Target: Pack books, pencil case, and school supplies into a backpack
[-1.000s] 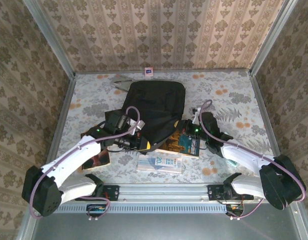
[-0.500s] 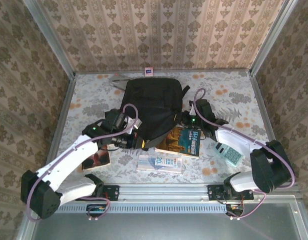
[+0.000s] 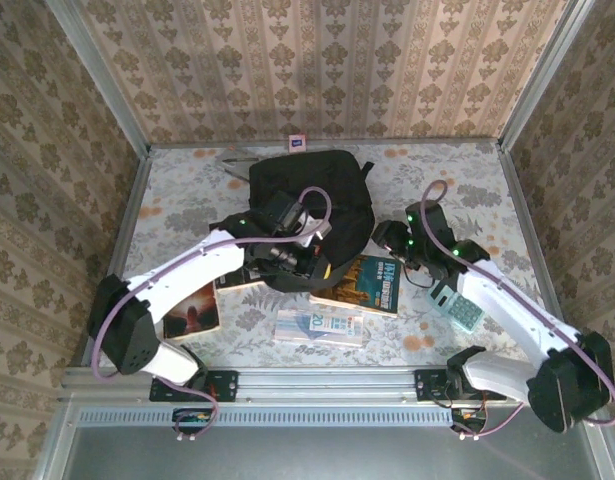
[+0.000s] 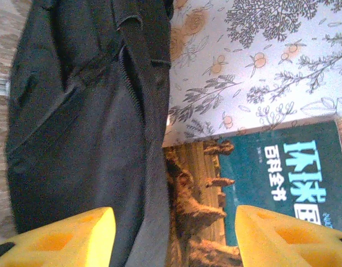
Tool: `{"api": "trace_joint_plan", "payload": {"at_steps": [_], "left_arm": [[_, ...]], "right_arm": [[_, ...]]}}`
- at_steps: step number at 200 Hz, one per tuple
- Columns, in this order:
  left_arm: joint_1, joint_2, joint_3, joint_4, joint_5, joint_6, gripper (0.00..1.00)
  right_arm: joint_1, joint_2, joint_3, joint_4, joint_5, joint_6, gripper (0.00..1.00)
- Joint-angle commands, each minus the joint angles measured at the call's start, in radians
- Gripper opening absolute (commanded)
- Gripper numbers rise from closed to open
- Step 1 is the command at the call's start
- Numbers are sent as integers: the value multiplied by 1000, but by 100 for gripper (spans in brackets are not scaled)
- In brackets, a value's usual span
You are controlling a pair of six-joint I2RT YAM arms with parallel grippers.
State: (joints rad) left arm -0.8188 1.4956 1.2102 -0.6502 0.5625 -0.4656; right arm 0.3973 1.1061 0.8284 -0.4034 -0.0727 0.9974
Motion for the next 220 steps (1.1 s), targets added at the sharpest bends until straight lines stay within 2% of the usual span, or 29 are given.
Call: {"api": "trace_joint_plan", "payload": {"at_steps": [1,32,61,92,148,176,220], "left_arm": [[-28,25,60,24,9,30,0],[-47,60,91,35,10,31,0],[-60,81,116,30,15,37,0],[-64,82,115,29,14,39,0],[-63,57,88,25,5,52,0],[-59,50,79,-12,-17,80,0],[6,-3,25,-46,-28,108,0]], "right_arm": [[0,-46,-60,-57,-94,100,59],[18,-26,-115,74,-215,218,59],[68,39,-100,146,-249,256,57],[103,100,-83,248,-295,261,52],[129,156,-71,253,-249,249,21],[129,181,-28,163,-205,182,2],[130,193,19,39,-163,85,0]]}}
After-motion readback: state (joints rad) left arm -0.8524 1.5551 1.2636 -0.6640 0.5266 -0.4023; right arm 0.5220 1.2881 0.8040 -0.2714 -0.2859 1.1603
